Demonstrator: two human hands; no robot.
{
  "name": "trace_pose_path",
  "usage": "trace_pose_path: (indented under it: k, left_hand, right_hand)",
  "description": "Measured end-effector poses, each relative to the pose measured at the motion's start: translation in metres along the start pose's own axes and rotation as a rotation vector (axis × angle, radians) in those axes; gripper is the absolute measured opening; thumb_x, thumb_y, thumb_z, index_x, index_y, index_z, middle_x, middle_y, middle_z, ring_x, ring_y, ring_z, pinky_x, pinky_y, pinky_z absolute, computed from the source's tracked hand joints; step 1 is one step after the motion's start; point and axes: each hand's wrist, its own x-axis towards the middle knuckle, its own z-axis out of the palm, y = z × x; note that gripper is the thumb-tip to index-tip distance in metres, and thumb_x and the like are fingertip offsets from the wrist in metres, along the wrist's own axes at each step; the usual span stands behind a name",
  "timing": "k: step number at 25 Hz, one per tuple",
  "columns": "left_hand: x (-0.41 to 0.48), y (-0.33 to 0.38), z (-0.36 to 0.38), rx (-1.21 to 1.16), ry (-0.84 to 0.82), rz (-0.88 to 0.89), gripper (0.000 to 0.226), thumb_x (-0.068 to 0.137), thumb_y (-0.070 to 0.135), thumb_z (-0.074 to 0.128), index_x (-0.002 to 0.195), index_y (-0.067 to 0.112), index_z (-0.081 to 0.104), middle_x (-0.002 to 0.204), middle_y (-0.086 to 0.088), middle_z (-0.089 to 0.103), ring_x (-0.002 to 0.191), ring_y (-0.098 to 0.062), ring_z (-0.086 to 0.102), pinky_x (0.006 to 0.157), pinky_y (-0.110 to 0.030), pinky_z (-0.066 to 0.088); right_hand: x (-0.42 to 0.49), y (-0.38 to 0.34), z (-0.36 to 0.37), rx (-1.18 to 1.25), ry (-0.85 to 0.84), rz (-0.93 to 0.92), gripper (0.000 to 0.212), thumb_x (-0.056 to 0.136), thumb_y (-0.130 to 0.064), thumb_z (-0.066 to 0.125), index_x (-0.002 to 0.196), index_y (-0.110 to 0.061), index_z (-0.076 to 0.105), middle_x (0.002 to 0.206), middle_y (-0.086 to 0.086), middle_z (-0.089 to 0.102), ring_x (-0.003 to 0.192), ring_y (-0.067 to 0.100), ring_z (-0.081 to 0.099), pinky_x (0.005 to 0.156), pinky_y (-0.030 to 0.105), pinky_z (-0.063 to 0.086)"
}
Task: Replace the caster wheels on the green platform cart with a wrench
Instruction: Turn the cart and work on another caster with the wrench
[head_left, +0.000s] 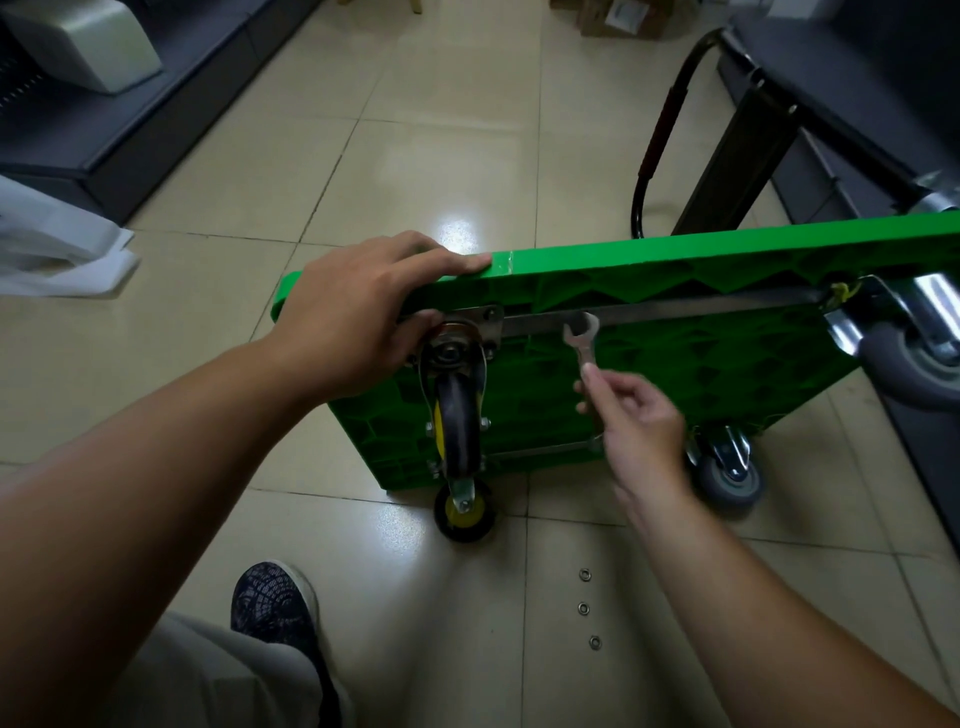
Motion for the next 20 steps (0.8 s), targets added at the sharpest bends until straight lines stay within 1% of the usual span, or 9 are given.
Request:
trace_pose_path:
  k: [2,3,6,11,14,16,17,18,20]
  left_hand:
    - [0.000,-0.001,0.000,0.008,-0.001,-0.011,0.060,0.089,0.026,0.071,0.144,0.038,0.051,0.132,0.005,0.061,0.105,-0.023,0.060,0.067,-0.030,0.037]
    - [0.000,-0.001,0.000,0.011,-0.003,-0.013,0.060,0.089,0.026,0.070,0.145,0.039,0.050,0.132,0.005,0.061,0.106,-0.022,0.060,0.068,-0.030,0.038]
    - [0.000,-0.001,0.000,0.009,-0.014,-0.009,0.059,0.090,0.028,0.068,0.145,0.040,0.048,0.133,0.005,0.060,0.106,-0.021,0.060,0.069,-0.031,0.042]
    - [-0.001,-0.002,0.001,0.014,-0.013,-0.010,0.059,0.091,0.030,0.067,0.146,0.039,0.048,0.132,0.006,0.060,0.106,-0.021,0.060,0.069,-0.031,0.043]
    - [-0.002,-0.002,0.001,0.018,-0.012,-0.006,0.059,0.091,0.030,0.066,0.146,0.039,0.048,0.131,0.006,0.060,0.104,-0.020,0.060,0.070,-0.034,0.047]
    - [-0.002,-0.001,0.001,0.010,-0.015,-0.006,0.059,0.091,0.029,0.067,0.146,0.039,0.048,0.131,0.006,0.060,0.104,-0.021,0.060,0.071,-0.036,0.049]
    - [-0.002,0.000,0.000,0.006,-0.015,-0.005,0.059,0.091,0.029,0.067,0.146,0.040,0.048,0.131,0.006,0.060,0.105,-0.021,0.060,0.071,-0.036,0.050]
    - [-0.001,0.000,0.001,0.004,-0.015,-0.005,0.059,0.091,0.029,0.067,0.146,0.040,0.048,0.131,0.007,0.060,0.105,-0.021,0.060,0.071,-0.037,0.050]
    - [-0.001,-0.001,0.001,0.004,-0.015,-0.007,0.059,0.091,0.030,0.066,0.146,0.040,0.048,0.131,0.007,0.059,0.106,-0.020,0.059,0.071,-0.036,0.049]
  right_hand:
    - [-0.018,0.026,0.017,0.254,0.042,0.295,0.018,0.081,-0.023,0.076,0.094,-0.012,0.070,0.082,0.001,0.074,0.070,0.009,0.065,0.073,0.025,0.051]
    - [-0.026,0.034,0.026,0.280,0.019,0.353,0.018,0.083,-0.022,0.075,0.096,-0.011,0.069,0.082,0.001,0.074,0.070,0.010,0.064,0.074,0.025,0.052]
    - [-0.037,0.048,0.050,0.238,-0.054,0.332,0.017,0.084,-0.018,0.077,0.096,-0.008,0.069,0.082,0.003,0.075,0.074,0.012,0.067,0.077,0.026,0.055]
    - [-0.032,0.057,0.068,0.198,-0.098,0.256,0.022,0.086,-0.017,0.077,0.097,-0.001,0.067,0.096,0.021,0.074,0.089,0.027,0.071,0.091,0.040,0.057]
    - [-0.027,0.062,0.074,0.186,-0.148,0.259,0.023,0.078,-0.028,0.079,0.086,-0.009,0.068,0.087,0.018,0.074,0.079,0.025,0.070,0.080,0.042,0.056]
    - [-0.022,0.066,0.079,0.163,-0.194,0.265,0.014,0.078,-0.026,0.082,0.073,-0.019,0.071,0.081,0.017,0.072,0.077,0.030,0.067,0.078,0.051,0.054]
    - [-0.020,0.068,0.083,0.157,-0.209,0.270,0.015,0.081,-0.022,0.081,0.070,-0.021,0.071,0.080,0.017,0.071,0.079,0.034,0.065,0.079,0.058,0.053]
    - [-0.019,0.070,0.087,0.157,-0.218,0.279,0.015,0.082,-0.019,0.077,0.068,-0.022,0.072,0.078,0.016,0.071,0.079,0.035,0.064,0.079,0.061,0.053]
    - [-0.017,0.070,0.090,0.152,-0.210,0.265,0.016,0.086,-0.014,0.071,0.070,-0.019,0.071,0.072,0.009,0.070,0.077,0.032,0.064,0.077,0.054,0.053]
